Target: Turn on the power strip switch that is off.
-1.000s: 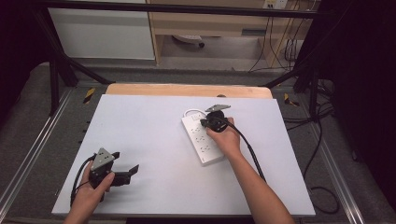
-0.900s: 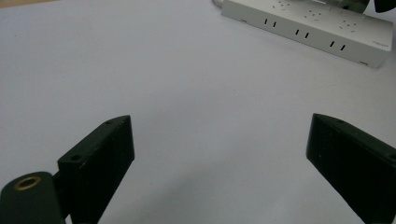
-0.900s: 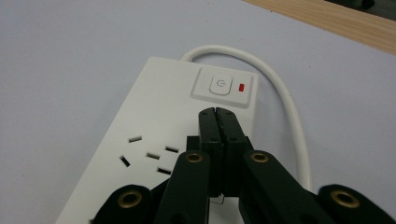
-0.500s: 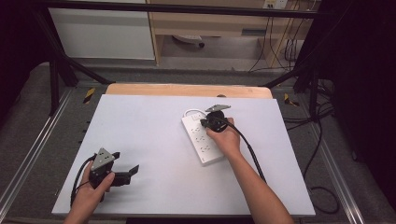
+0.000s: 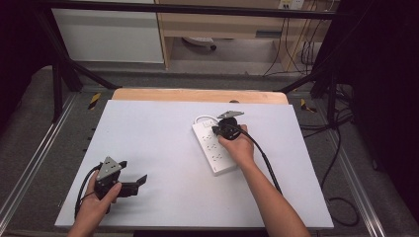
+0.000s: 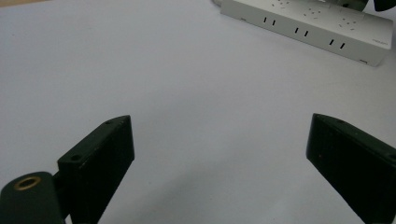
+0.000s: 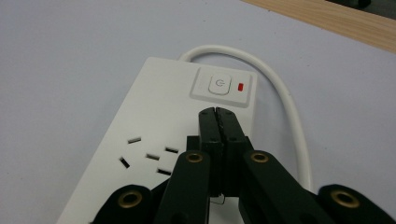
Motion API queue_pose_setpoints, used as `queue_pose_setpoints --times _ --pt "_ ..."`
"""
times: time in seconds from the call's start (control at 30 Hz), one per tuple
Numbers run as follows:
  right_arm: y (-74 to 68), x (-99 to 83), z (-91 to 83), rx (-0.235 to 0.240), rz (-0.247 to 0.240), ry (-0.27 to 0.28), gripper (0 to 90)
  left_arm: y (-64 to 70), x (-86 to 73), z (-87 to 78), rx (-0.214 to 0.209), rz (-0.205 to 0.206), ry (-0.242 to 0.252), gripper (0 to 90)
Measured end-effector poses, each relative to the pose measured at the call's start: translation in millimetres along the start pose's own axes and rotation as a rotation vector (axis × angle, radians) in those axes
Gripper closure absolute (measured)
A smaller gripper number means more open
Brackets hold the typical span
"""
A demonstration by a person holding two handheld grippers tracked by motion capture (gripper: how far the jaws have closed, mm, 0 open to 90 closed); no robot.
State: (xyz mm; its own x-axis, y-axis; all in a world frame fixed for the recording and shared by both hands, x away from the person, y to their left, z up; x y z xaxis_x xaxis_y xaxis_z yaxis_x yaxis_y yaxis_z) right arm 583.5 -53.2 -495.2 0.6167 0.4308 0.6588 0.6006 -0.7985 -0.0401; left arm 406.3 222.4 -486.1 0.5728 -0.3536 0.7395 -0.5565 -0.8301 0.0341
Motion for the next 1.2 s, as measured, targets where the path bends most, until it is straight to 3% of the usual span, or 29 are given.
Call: queue_pose_setpoints --times 0.8,1.2 --pt "0.4 -0.9 2.0 -0.005 -0.003 -0.009 90.0 0.0 -0.5 0.3 0.0 0.002 -0.004 7.8" --pt "-0.8 -0.2 0.3 0.021 0.021 -0.014 90.0 -0.6 -0.6 0.1 0.002 0.002 -0.004 7.8"
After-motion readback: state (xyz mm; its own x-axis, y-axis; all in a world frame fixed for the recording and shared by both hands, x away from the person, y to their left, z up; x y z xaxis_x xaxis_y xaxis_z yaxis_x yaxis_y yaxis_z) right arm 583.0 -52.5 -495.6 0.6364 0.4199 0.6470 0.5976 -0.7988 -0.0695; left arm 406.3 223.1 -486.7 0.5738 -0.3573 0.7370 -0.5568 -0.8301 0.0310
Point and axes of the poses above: each handheld gripper's, and its own axes: z roughly forward along the jaws, x roughly out of its top, y roughly to its right, the point moved 10 cm from there along z, roughly forward along the jaws, and after that the axes turned 11 degrees about -y, right-handed, at the moved point
